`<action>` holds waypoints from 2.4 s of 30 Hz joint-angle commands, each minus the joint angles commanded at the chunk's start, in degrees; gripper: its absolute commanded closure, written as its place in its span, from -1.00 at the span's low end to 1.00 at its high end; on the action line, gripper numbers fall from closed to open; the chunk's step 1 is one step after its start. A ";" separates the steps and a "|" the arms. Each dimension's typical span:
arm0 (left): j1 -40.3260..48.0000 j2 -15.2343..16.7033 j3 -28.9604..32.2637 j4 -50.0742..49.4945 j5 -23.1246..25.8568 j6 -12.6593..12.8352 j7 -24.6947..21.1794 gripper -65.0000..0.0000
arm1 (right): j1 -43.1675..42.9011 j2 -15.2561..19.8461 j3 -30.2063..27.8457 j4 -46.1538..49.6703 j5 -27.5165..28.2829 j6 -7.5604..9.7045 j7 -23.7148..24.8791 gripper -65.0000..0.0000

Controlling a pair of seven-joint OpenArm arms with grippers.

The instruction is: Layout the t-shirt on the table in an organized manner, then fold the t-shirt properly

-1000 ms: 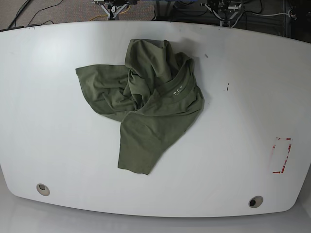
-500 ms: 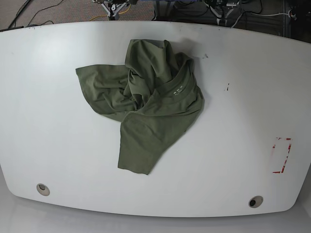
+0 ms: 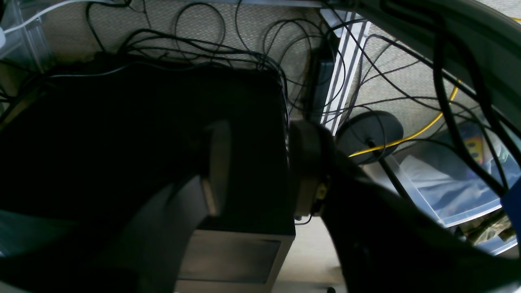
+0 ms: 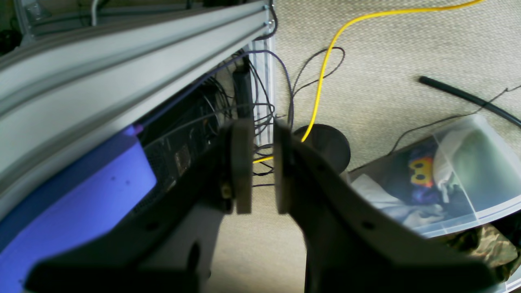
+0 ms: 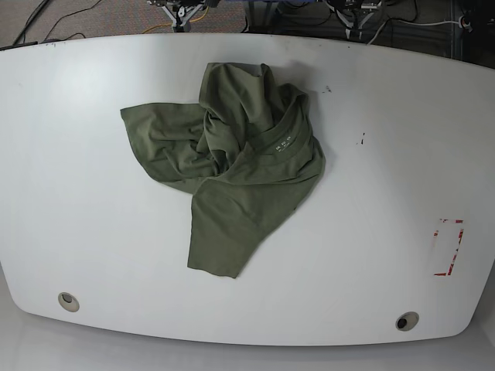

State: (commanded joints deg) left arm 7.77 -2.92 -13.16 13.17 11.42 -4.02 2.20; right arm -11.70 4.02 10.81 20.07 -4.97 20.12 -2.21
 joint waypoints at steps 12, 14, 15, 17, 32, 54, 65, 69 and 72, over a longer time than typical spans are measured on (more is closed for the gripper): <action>0.36 0.42 -0.07 -1.26 -0.13 0.02 -0.92 0.32 | 0.40 -0.81 0.31 -0.51 0.44 0.24 0.41 0.71; 0.45 0.42 -0.07 -1.26 -0.13 0.02 -0.92 0.32 | 0.40 -0.81 0.31 -0.51 0.44 0.24 0.41 0.71; 0.45 0.42 -0.07 -1.26 -0.13 0.02 -0.92 0.32 | 0.40 -0.81 0.31 -0.51 0.44 0.24 0.41 0.71; 0.45 0.42 -0.07 -1.26 -0.13 0.02 -0.92 0.32 | 0.40 -0.81 0.31 -0.51 0.44 0.24 0.41 0.71; 2.74 0.33 -0.07 0.67 -0.21 0.02 -1.10 0.32 | 0.14 -0.81 0.31 -0.42 0.80 0.24 0.76 0.73; 24.72 0.42 -0.25 36.72 -0.30 0.02 -1.01 0.32 | -22.28 -0.81 0.66 28.86 0.97 0.15 1.81 0.71; 39.75 0.50 -0.25 55.88 -0.39 -0.07 -1.01 0.32 | -35.91 -2.04 0.75 47.84 0.97 0.15 1.64 0.71; 45.90 0.24 -0.25 63.44 -3.29 -0.07 -1.01 0.32 | -40.83 -3.00 0.75 55.14 1.06 0.15 1.64 0.71; 49.24 -0.02 -0.25 67.84 -6.28 -0.07 -1.01 0.32 | -43.73 -3.53 0.75 59.89 1.06 0.15 1.64 0.71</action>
State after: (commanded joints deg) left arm 57.01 -2.95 -13.41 81.01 5.14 -4.09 1.19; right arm -55.43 0.48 11.56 79.96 -3.91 20.26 -0.57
